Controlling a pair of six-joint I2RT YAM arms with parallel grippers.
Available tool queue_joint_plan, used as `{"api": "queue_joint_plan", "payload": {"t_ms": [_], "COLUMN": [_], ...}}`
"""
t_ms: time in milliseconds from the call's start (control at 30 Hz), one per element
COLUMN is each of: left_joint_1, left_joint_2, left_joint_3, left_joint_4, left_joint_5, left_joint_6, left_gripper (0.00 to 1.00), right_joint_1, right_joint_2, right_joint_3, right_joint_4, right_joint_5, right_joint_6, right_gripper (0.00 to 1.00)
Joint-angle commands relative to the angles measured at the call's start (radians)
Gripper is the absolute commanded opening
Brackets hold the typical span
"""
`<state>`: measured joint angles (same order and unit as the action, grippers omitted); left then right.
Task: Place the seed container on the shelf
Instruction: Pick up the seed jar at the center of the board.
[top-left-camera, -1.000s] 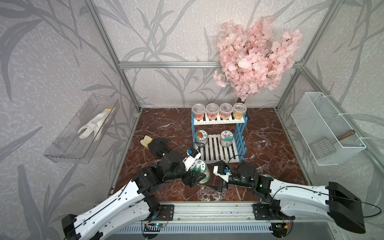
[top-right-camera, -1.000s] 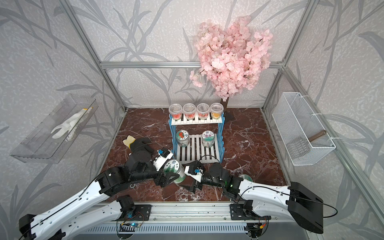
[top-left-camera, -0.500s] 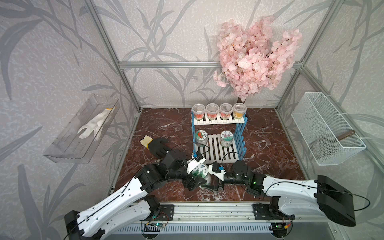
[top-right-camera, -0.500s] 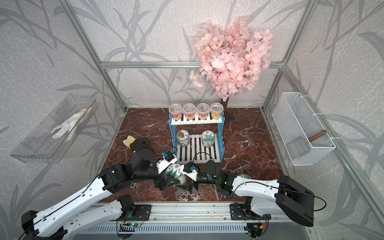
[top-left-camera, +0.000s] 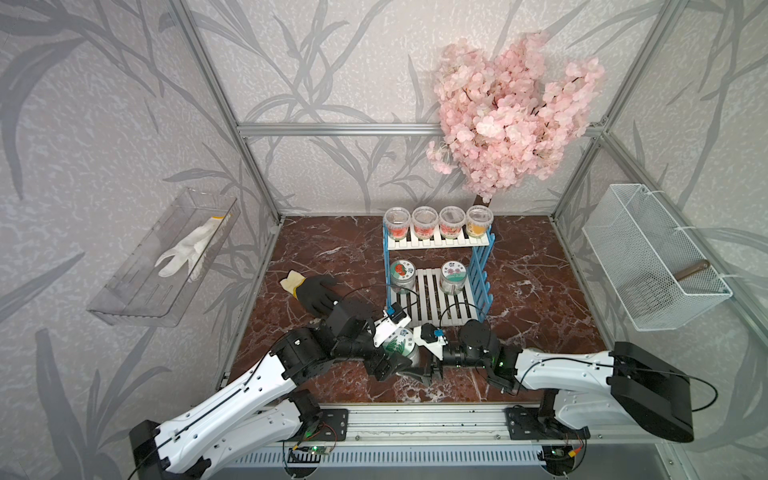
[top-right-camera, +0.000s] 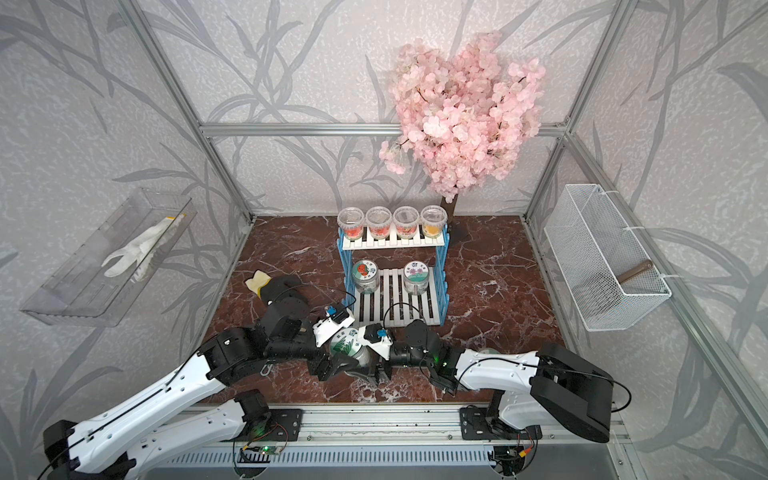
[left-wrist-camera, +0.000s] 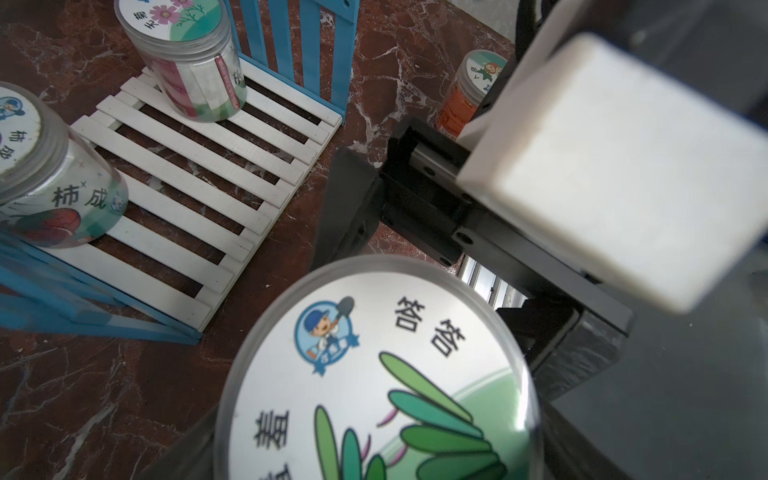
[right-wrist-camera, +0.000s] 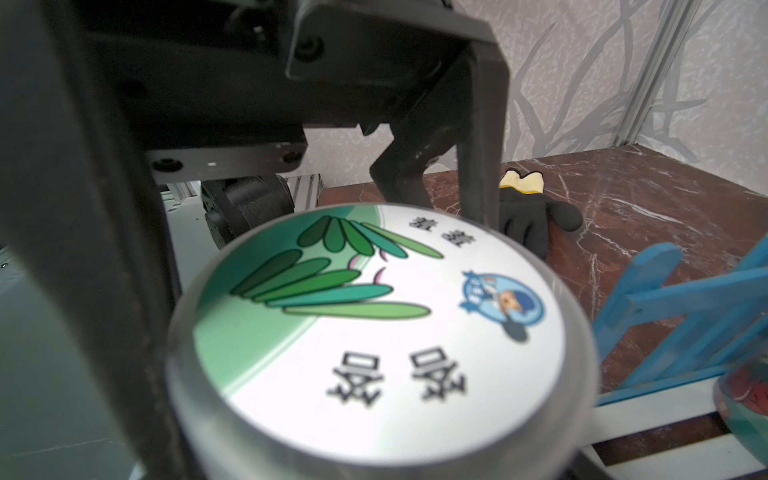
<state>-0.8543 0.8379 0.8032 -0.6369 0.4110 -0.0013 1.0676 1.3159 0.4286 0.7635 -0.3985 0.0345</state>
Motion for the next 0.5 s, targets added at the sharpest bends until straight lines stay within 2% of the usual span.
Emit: {"api": "queue_joint_plan", "payload": {"t_ms": [0,100,367,467], "left_joint_1": [-0.006,-0.007,-0.008,-0.008], "left_joint_2": [0.004,0.006,0.000,0.000], "left_joint_3": [0.010,0.007,0.003,0.004], "left_joint_4": [0.062,0.068,0.064,0.061], "left_joint_5": [0.064,0.071,0.061,0.053], "left_joint_6": [0.006,0.001,-0.003,-0.003], "left_gripper": [0.87,0.87,0.86,0.87], "right_joint_1": [-0.002,-0.002,-0.002,-0.003], "right_joint_2": [0.018,0.035,0.066,0.066], "right_joint_3": [0.030,0.036,0.035,0.033], "right_joint_4": [0.085,0.089,0.142,0.135], "right_joint_5": [-0.018,-0.024,-0.029,-0.028], "right_joint_6": [0.041,0.043,0.069,0.066], "right_gripper": [0.87,0.93,0.93,0.89]}}
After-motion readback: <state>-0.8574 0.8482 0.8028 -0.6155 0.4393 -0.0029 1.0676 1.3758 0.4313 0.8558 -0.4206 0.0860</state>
